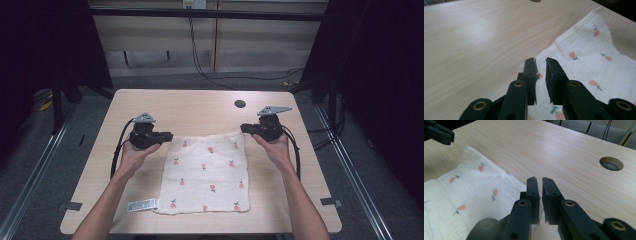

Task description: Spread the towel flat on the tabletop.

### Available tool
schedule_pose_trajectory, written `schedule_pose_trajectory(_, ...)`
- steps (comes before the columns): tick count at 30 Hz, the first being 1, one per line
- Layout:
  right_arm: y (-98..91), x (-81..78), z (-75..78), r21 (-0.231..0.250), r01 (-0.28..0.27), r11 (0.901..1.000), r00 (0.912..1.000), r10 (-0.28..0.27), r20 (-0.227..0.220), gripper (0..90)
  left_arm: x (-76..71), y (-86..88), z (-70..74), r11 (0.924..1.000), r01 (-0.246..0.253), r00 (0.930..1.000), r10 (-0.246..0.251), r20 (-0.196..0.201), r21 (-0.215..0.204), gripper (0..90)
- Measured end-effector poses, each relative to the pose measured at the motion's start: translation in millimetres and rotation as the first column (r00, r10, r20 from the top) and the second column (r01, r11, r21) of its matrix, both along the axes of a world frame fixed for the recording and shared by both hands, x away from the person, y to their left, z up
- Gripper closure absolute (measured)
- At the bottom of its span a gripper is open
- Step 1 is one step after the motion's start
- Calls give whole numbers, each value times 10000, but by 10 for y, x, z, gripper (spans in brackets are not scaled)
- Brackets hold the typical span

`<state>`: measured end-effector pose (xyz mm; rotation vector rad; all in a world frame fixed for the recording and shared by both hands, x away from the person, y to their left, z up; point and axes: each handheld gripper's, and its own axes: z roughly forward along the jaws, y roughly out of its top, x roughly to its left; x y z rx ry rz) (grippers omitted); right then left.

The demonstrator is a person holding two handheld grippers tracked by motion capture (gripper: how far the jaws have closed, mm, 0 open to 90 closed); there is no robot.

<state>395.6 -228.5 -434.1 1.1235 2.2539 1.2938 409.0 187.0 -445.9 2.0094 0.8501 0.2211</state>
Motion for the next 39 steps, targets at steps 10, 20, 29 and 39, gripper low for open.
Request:
schedule_pose_trajectory(10, -18, -149, 81, -258, -105, 9996, 9999, 107, 88, 749, -90, 208, -21, 9999, -44, 9998, 47, -201, 156, 689)
schedule_pose_trajectory(20, 22, -510, -24, -411, -833, 9957, 9942, 802, -719, 655, -366, 180, 107, 9984, 433, 9990, -435, 53, 366, 641)
schedule_pose_trajectory(29, 200, -1051, -191, -838, -1657, 9826, 9761, 1513, -1563, 618, -793, 241, 30, 9849, 1297, 9914, -1309, 24, 1147, 631)
schedule_pose_trajectory(39, 360, -1347, -499, -1587, -2368, 9585, 9585, 2039, -1992, 611, -1212, 181, -181, 9676, 2214, 9748, -2159, -567, 1213, 584)
